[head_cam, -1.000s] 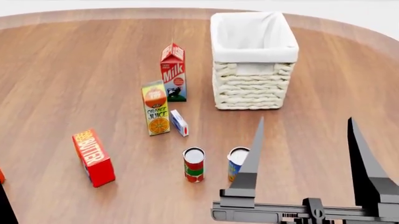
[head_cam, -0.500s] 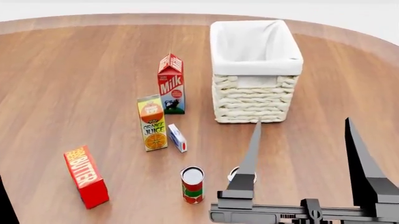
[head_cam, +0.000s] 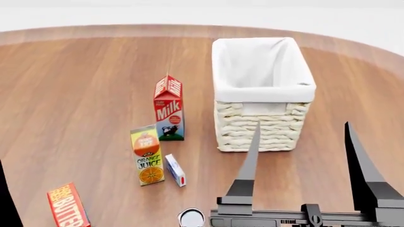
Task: Pick up the alphabet soup and the tomato sauce, and put them in the basket.
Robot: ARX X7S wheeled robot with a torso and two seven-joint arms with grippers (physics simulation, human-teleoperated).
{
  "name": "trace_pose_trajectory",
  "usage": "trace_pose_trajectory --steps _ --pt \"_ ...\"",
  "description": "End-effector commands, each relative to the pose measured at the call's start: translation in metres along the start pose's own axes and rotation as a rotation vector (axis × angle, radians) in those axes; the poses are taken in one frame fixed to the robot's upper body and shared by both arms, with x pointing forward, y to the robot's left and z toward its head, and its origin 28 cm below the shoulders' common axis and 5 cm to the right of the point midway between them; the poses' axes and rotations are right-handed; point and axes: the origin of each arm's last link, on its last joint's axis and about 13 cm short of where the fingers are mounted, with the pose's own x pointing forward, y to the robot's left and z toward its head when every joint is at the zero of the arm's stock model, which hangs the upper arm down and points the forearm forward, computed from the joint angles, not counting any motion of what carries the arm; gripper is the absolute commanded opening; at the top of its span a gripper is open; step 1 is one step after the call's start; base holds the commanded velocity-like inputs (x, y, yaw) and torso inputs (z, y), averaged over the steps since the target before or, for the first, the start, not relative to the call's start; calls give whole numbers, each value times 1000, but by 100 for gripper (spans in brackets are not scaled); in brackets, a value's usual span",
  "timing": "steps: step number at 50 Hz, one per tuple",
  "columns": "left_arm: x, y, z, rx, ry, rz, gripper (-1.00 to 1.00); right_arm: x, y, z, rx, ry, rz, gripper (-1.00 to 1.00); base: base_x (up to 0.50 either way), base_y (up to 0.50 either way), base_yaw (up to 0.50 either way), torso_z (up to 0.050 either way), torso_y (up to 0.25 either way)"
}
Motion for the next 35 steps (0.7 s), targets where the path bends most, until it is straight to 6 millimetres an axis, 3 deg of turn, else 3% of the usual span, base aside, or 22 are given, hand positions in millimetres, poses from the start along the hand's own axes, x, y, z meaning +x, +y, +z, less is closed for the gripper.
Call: trace_pose_trajectory --steps 1,4,7,35 --pt "0 0 0 -1 0 -2 100 2 0 3 3 -1 2 100 309 0 0 0 0" --pt "0 -1 0 -3 0 -3 100 -3 1 -4 2 0 3 100 309 0 0 0 0" --pt "0 0 0 -2 0 -1 100 1 0 3 4 2 3 100 309 0 0 0 0" --pt "-1 -1 -2 -7 5 -3 100 -2 1 -2 2 8 6 100 305 0 0 0 1"
